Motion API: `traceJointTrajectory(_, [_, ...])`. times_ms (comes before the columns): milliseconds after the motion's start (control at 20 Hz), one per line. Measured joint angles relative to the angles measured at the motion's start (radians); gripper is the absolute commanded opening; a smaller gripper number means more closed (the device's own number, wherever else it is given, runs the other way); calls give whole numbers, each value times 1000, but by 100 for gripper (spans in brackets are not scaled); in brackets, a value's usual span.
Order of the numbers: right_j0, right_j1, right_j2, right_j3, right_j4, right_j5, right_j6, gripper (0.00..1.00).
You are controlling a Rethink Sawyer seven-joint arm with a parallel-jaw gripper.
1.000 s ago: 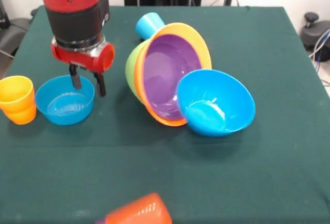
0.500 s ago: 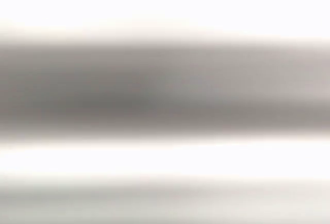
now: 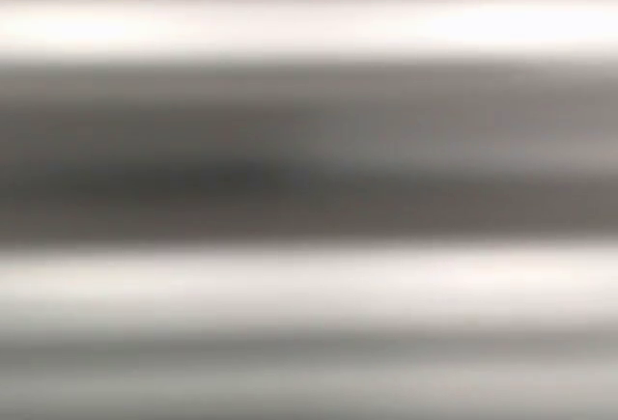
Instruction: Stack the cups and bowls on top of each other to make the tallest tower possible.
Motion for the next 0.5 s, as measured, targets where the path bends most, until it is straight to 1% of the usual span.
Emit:
traceJointTrajectory(100, [14, -10, -5, 20, -5, -34, 0, 100])
traceJointTrajectory(200, [41, -27, -15, 48, -6, -75, 0, 100])
traceJointTrajectory(250, [45, -29, -17, 51, -6, -78, 0, 100])
traceJointTrajectory(300, [66, -39, -23, 63, -6, -90, 0, 100])
traceJointTrajectory(500, [88, -52, -26, 75, -6, -91, 0, 100])
